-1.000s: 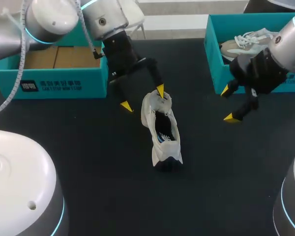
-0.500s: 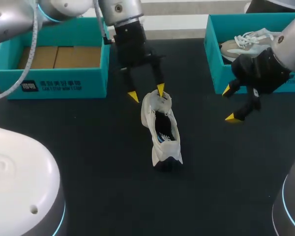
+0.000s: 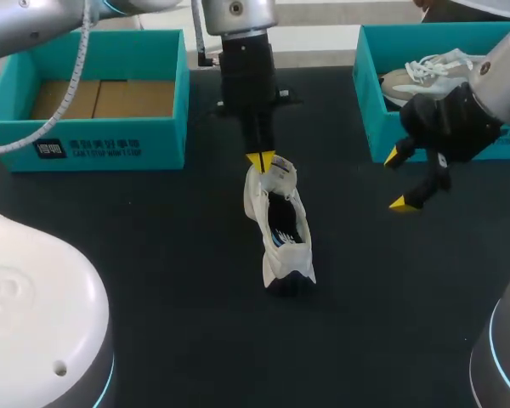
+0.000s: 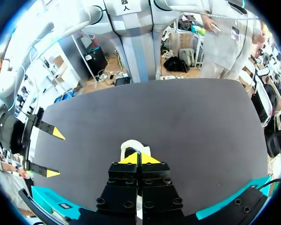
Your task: Take the shoe out of the shoebox, open the shoe tongue, remove and reinsert the insole, then place the shoe into the shoebox
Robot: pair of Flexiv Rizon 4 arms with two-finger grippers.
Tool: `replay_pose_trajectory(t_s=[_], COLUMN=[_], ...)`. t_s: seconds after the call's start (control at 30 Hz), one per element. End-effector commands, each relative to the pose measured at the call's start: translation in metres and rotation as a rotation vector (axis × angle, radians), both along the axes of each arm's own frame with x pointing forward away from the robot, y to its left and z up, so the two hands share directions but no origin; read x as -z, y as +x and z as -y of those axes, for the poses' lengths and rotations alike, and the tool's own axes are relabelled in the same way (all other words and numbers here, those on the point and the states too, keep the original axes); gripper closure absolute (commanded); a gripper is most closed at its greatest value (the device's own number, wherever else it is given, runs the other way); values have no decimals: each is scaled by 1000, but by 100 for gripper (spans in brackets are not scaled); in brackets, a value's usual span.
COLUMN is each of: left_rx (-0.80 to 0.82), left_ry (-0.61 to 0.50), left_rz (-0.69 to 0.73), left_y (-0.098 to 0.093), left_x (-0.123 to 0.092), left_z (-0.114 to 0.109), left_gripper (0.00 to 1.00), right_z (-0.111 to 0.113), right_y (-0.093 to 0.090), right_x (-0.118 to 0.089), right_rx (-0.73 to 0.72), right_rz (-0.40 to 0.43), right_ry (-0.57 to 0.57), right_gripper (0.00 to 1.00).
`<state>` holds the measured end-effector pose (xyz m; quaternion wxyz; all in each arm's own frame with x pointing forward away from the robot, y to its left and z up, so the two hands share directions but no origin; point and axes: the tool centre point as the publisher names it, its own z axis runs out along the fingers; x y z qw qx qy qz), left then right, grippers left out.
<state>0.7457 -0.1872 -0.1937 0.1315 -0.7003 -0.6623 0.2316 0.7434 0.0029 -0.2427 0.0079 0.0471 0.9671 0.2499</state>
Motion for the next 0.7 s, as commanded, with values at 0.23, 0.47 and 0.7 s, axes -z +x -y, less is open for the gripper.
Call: replay_pose_trajectory(t_s=[0.23, 0.47, 0.7], left_rx=[1, 1, 13], left_ry=[2, 2, 10], left_rz=[2, 2, 10], left_y=[1, 1, -3], left_x=[0, 0, 4], left_z=[0, 0, 0], left_gripper=[100, 100, 100], right_z=[0, 0, 0], right_y=[-1, -1, -1], right_x=[0, 0, 0], right_rx=[2, 2, 2], right_rz=[1, 1, 1], right_ry=[-2, -2, -2], right_gripper=[0, 0, 0])
